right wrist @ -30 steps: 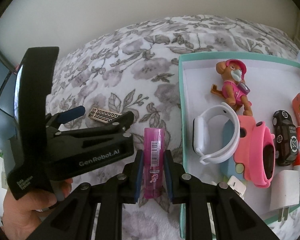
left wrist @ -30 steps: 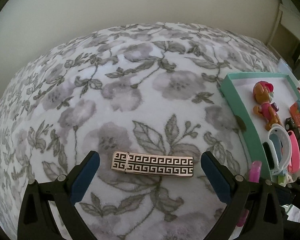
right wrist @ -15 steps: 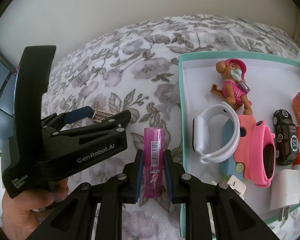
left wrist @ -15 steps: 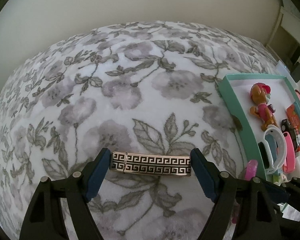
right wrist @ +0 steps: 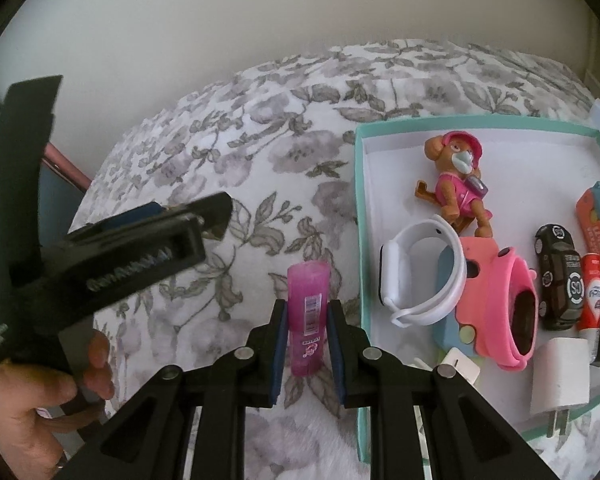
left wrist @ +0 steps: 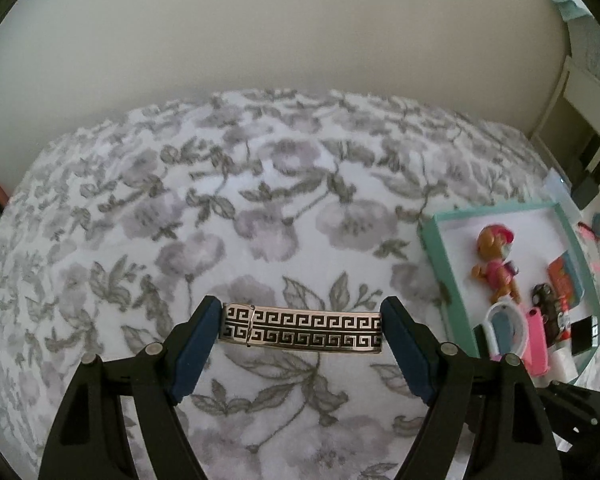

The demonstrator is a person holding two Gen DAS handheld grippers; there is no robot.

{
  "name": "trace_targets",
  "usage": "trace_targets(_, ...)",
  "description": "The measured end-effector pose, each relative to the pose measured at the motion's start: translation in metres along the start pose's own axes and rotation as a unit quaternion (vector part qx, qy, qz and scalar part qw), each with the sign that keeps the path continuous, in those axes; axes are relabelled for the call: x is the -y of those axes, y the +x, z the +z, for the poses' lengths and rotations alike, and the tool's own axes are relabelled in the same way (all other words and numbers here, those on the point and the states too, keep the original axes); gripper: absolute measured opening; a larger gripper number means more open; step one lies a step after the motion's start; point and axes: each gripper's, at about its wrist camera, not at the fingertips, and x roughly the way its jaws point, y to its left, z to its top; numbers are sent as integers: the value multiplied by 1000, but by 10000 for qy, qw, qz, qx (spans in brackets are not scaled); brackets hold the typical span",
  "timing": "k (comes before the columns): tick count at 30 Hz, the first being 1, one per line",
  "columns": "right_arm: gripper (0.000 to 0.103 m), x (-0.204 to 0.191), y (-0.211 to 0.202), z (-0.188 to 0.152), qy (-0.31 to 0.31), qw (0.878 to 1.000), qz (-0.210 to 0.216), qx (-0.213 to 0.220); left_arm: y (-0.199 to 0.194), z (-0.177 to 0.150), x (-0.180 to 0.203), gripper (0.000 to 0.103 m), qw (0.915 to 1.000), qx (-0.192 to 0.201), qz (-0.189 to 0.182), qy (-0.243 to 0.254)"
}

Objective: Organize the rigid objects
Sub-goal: 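Carry the gold comb with the left tool while the right tool carries the pink lighter into the tray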

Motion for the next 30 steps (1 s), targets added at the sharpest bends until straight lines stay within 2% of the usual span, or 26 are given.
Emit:
trace_targets(10, 20, 5, -30, 1, 83, 9995, 107, 269, -50, 9, 12, 82, 9985, 551, 1, -70)
trace_targets(18, 20, 19, -65, 2, 182, 9981, 77, 584, -89, 9, 36, 82, 9949, 1007, -25, -11)
trace_targets(23, 20, 39, -95, 4, 374, 9949, -65, 933, -100, 6, 53, 82, 9937, 1111, -159, -37)
trace_targets(30, 20, 82, -139, 8, 818, 9867, -410, 1341, -102, 2, 84, 82, 9936, 1089, -241, 205)
